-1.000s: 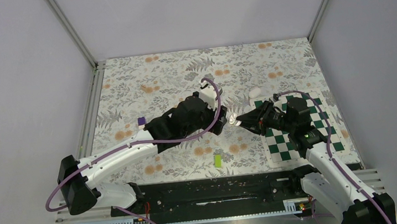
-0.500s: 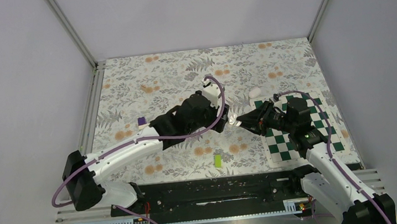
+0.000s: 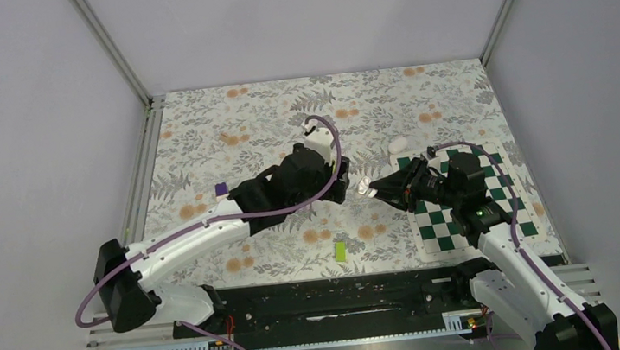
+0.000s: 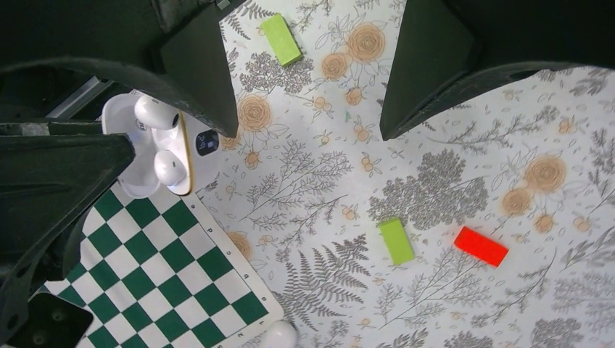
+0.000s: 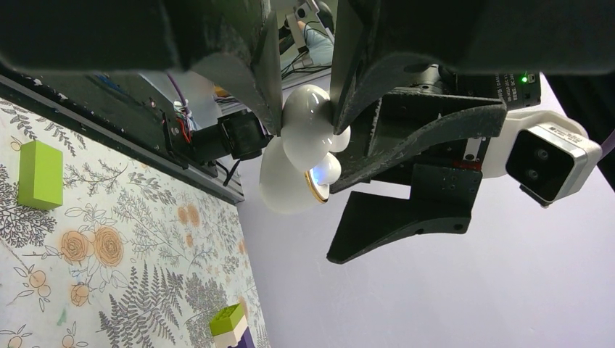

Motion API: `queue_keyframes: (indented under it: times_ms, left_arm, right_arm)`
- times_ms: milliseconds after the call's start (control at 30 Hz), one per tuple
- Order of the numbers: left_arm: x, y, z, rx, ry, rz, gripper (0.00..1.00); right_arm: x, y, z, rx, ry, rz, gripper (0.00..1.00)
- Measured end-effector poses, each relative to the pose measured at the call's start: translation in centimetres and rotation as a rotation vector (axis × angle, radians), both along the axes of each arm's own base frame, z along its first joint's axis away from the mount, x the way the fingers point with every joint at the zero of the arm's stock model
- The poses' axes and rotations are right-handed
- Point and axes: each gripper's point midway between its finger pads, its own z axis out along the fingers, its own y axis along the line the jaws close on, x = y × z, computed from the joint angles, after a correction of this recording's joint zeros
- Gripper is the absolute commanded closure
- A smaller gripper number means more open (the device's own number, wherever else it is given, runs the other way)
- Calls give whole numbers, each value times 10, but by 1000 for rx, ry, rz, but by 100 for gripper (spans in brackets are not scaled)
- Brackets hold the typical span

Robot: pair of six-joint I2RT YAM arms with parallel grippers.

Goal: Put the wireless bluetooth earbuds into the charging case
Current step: Adjust the right earbud in the right side groove of the charging case.

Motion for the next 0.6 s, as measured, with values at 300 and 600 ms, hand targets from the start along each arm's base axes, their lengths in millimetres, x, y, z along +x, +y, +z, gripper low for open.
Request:
queue_keyframes:
  times_ms: [300,600]
  left_arm:
    - [-15,6,17,-116,92,51,33]
    - [-22,-5,21,-178,140,29,35]
  right_arm:
    - [1,0,1,3,-8,2,100]
    - [3,1,0,2,-5,2,100]
